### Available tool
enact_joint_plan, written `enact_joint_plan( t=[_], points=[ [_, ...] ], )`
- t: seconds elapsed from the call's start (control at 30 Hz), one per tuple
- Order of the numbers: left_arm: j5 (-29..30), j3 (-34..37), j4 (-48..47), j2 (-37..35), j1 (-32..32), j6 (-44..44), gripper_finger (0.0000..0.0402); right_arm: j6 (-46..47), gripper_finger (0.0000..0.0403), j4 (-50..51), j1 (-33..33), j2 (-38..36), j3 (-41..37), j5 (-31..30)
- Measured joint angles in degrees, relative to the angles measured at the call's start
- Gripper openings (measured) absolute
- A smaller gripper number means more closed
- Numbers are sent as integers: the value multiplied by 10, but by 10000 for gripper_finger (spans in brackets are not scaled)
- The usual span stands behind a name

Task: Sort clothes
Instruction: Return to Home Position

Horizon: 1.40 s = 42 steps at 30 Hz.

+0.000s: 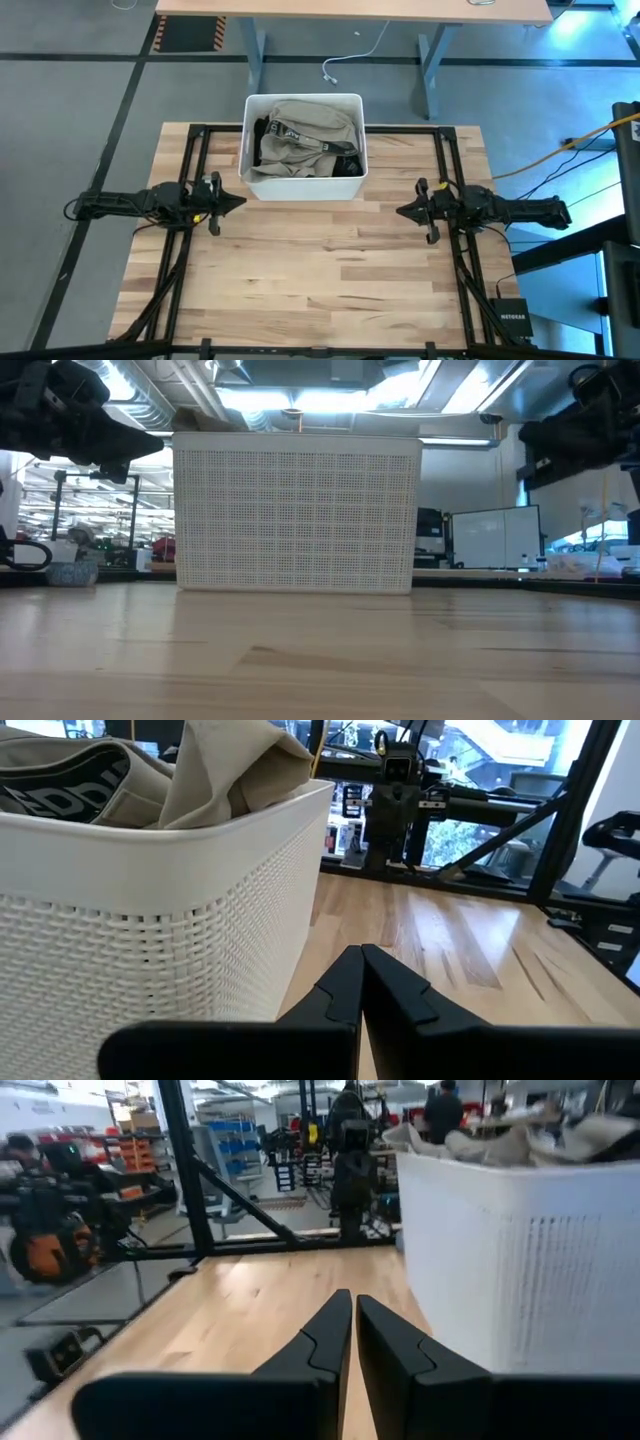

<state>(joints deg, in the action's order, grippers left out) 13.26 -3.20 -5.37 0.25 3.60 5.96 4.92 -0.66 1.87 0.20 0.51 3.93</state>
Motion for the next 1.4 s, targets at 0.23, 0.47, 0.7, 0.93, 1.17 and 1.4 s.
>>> enact_joint_plan(
  t=[0.23, 0.47, 0.7, 0.93, 1.17, 1.4],
  points=[
    [0, 0, 0, 0, 0, 0, 1, 24, 37, 0, 0, 19, 0, -8],
    [0, 0, 0, 0, 0, 0, 1, 24, 37, 1, 0, 19, 0, -7],
    [0, 0, 0, 0, 0, 0, 1, 24, 37, 1, 0, 19, 0, -7],
    [0, 0, 0, 0, 0, 0, 1, 24, 37, 1, 0, 19, 1, -7],
    [0, 0, 0, 0, 0, 0, 1, 24, 37, 1, 0, 19, 1, -7],
    [0, 0, 0, 0, 0, 0, 1, 24, 37, 1, 0, 19, 1, -7]
  ],
)
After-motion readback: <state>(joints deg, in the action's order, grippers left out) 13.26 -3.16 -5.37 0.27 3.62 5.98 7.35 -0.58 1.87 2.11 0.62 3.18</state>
